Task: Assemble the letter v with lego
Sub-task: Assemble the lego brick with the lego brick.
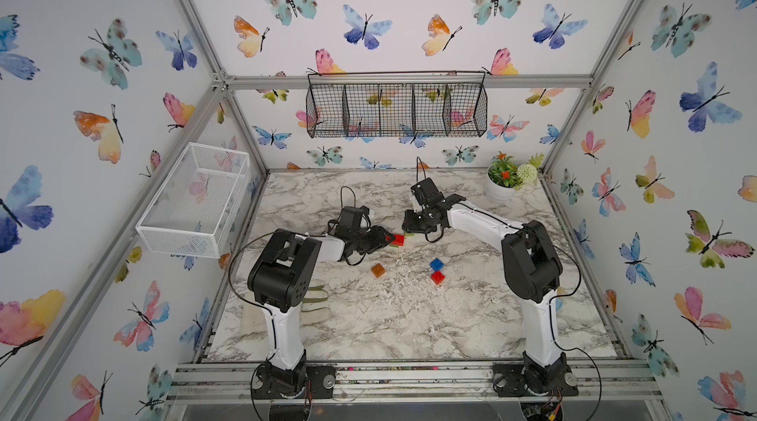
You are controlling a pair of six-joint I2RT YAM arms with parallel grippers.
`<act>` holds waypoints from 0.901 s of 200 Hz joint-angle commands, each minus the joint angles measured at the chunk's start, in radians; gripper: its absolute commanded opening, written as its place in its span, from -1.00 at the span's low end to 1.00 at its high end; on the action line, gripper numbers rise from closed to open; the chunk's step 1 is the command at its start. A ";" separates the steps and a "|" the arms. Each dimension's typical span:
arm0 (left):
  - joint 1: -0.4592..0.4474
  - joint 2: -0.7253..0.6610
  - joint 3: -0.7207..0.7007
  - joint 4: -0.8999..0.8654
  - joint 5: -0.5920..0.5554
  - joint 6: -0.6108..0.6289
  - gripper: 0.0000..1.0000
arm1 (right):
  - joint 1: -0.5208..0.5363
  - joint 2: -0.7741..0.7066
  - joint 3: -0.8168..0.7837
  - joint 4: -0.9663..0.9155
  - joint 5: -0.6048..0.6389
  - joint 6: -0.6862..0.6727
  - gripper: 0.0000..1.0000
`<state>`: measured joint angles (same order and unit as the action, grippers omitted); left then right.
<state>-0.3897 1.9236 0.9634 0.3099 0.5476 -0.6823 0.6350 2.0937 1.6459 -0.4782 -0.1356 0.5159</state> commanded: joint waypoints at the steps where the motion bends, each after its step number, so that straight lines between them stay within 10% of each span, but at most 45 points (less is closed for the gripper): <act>1: -0.017 -0.029 -0.027 -0.038 -0.053 -0.017 -0.10 | 0.008 -0.046 -0.017 0.006 -0.002 0.015 -0.83; 180: -0.042 -0.001 0.003 -0.187 -0.164 -0.197 -0.17 | 0.032 0.017 -0.012 -0.011 0.004 0.085 -0.86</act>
<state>-0.4274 1.9121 1.0004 0.2203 0.4339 -0.8497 0.6586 2.0796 1.6272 -0.4690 -0.1543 0.5739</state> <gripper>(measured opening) 0.420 0.355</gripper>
